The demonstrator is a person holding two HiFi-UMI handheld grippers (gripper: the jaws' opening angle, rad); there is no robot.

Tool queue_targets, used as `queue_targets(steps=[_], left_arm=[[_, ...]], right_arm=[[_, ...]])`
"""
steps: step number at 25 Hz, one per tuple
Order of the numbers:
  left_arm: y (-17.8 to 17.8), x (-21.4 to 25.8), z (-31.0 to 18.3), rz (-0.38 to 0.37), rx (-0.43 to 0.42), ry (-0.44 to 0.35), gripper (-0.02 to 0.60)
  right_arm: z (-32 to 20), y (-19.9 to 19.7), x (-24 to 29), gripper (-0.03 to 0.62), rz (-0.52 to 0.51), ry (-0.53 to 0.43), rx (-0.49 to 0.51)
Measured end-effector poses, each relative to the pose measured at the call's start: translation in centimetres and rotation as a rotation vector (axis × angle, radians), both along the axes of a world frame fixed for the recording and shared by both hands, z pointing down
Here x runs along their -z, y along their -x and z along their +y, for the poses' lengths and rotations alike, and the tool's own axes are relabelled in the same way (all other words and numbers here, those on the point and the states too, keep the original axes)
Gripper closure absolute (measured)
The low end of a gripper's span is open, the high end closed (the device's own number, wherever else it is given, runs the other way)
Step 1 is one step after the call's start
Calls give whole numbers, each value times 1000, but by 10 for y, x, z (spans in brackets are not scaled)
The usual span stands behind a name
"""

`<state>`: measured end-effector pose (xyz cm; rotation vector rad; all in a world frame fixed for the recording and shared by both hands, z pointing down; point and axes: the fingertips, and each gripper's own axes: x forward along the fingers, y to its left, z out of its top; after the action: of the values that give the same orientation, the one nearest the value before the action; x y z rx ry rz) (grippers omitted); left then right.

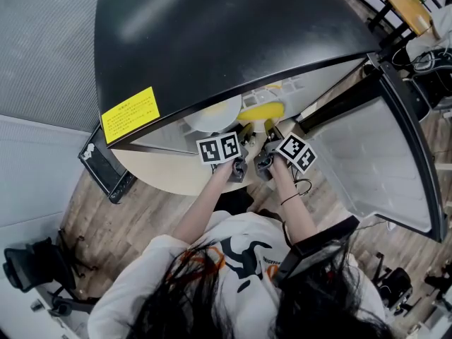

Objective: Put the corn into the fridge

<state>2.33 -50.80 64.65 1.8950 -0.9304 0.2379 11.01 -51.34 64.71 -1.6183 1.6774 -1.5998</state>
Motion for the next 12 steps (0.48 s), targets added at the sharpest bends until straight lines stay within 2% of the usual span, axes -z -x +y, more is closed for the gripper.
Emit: queue_targets(steps=[3,5,8,10,12], left_arm=[[-4,0,13,-101,-85,-28,398],[-8,-2,20,-160,-138,-53,394],[-19,-4,25,-122,-172,-50,397],[-26,-6,25,-93,-173,-32,406],[-29,-9,24,-93,-168,-19,444]], right_arm=[[-4,-6,1,557,50,-11,-33],[-8,-9,3,562,71,-15,-39],[-12,-8,2,560,101,-10,-1],[-11,-5,-1,549,168,-2,59],[-7,-2,-4,523,255,18,113]])
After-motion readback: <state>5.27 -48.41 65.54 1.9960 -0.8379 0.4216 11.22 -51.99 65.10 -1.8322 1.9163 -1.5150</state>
